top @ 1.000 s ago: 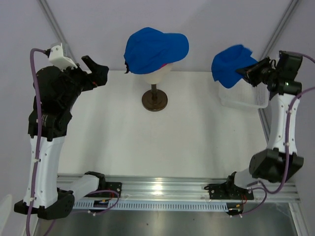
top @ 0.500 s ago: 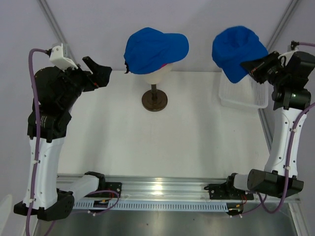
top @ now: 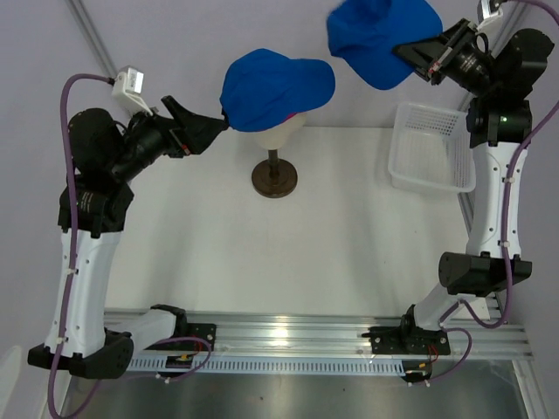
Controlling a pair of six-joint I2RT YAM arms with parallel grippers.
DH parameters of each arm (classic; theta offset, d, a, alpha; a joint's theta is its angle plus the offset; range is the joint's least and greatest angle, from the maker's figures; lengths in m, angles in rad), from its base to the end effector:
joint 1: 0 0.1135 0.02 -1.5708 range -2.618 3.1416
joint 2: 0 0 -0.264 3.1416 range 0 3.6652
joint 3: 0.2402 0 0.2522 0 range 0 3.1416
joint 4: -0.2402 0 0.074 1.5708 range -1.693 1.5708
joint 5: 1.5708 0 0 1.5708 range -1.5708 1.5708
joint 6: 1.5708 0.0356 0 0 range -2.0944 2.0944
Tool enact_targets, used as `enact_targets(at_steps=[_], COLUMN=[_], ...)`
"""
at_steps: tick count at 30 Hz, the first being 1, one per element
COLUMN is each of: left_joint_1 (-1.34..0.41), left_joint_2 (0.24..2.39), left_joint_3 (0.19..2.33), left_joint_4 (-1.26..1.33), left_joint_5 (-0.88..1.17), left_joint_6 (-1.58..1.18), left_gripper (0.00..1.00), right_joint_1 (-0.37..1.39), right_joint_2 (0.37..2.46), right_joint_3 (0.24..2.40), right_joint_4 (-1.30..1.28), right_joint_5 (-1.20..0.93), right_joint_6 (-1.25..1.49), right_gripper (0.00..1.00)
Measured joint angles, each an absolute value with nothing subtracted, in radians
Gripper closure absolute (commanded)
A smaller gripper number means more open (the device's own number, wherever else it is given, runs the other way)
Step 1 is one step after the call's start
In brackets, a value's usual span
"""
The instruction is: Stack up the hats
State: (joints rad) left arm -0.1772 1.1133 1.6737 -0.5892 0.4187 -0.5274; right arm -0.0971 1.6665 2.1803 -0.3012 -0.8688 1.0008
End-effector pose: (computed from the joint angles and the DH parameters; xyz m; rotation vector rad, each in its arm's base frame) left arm 0.1800 -0.0469 0.5283 0.0475 1.6680 -0.8738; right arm 0.3250 -0.0043 0.5694 0.0430 1.5753 1.3093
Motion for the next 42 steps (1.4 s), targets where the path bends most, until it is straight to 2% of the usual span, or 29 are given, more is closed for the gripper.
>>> enact_targets(at_steps=[9, 15, 23, 27, 34, 38, 42], left_joint_1=[-0.272, -0.291, -0.296, -0.287, -0.222, -0.214, -0.213], left_joint_2=[1.200, 1.277, 1.155, 1.041, 0.821, 0.748, 0.811], left_joint_3=[1.680, 1.691, 1.492, 1.405, 1.353, 1.280, 1.153], left_joint_4=[-0.340, -0.277, -0.303, -0.350, -0.494, -0.502, -0.489], left_joint_5=[0.519, 0.504, 0.425, 0.355, 0.229, 0.261, 0.353], left_joint_6=[-0.743, -0.789, -0.788, -0.770, -0.575, -0.493, -0.450], left_gripper=[0.03, 0.05, 0.05, 0.04, 0.01, 0.05, 0.07], right_joint_1=[0.002, 0.081, 0.230, 0.293, 0.358, 0.418, 0.488], right_joint_2=[1.675, 1.652, 1.617, 1.557, 1.335, 1.314, 1.317], right_joint_3=[2.247, 2.143, 2.123, 2.088, 1.811, 1.795, 1.780], right_joint_4=[-0.057, -0.035, -0.058, -0.114, -0.285, -0.434, -0.520], right_joint_5=[-1.092, -1.151, -1.185, -1.194, -1.220, -1.208, -1.193], right_joint_6=[1.124, 1.136, 1.120, 1.059, 0.888, 0.754, 0.675], right_gripper=[1.00, 1.00, 1.00, 1.00, 1.00, 1.00, 1.00])
